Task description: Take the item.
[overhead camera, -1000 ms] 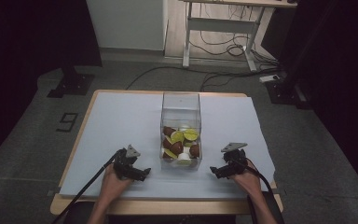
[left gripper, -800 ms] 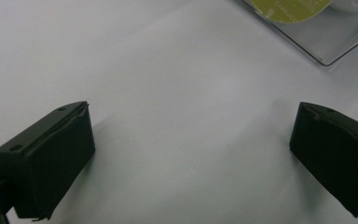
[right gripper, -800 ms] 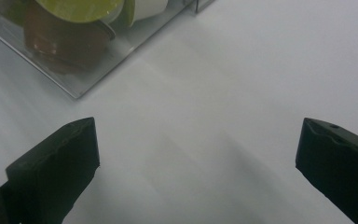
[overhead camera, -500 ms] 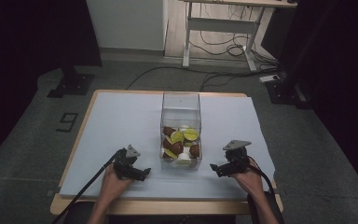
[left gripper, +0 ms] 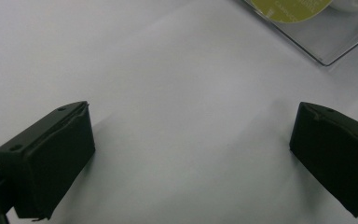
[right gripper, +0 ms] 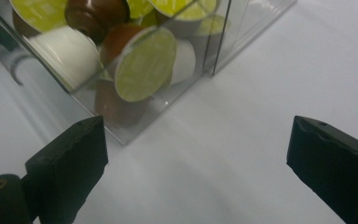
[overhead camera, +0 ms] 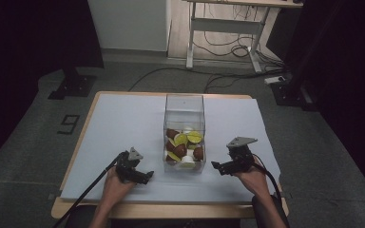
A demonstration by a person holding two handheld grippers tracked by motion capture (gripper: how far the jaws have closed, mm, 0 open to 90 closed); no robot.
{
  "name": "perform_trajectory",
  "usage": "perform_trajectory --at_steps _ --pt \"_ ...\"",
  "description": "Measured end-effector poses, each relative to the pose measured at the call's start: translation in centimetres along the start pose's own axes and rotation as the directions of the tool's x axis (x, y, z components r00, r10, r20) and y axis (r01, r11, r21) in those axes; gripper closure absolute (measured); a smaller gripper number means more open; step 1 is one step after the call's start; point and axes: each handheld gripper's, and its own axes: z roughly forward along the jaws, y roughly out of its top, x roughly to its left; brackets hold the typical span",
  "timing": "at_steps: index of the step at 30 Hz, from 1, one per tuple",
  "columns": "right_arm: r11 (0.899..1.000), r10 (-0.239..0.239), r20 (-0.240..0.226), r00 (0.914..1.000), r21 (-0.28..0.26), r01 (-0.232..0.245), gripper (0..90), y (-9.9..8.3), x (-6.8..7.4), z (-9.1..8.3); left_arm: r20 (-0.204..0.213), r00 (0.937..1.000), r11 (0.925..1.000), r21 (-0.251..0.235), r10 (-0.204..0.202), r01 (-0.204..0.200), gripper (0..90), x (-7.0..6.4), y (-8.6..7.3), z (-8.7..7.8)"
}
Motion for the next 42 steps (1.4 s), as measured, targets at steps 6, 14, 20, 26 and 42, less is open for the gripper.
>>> perform_trajectory --at_steps 6,14,20,26,42 --pt "1.000 -0.008 -0.019 0.9998 -0.010 0.007 4.8 1.2 0.5 -0.4 0.000 1.0000 1.0000 -0.001 -0.001 0.001 0.0 0.0 0.0 0.0" --pt "0.999 -0.054 -0.037 0.9979 -0.011 0.053 7.3 3.1 1.4 -0.3 0.000 1.0000 1.0000 0.000 0.001 -0.001 0.0 0.0 0.0 0.0" --pt "0.997 -0.080 -0.067 0.9945 -0.007 0.080 11.7 4.7 2.3 0.2 0.000 1.0000 1.0000 0.001 0.001 -0.001 0.0 0.0 0.0 0.0" --pt "0.995 -0.098 -0.090 0.9911 0.005 0.099 13.7 6.2 2.8 1.4 0.000 1.0000 1.0000 0.000 0.001 -0.001 0.0 0.0 0.0 0.0" --pt "0.991 -0.124 -0.147 0.9814 0.029 0.130 16.7 8.3 4.0 4.1 0.000 1.0000 1.0000 0.000 0.001 -0.001 0.0 0.0 0.0 0.0"
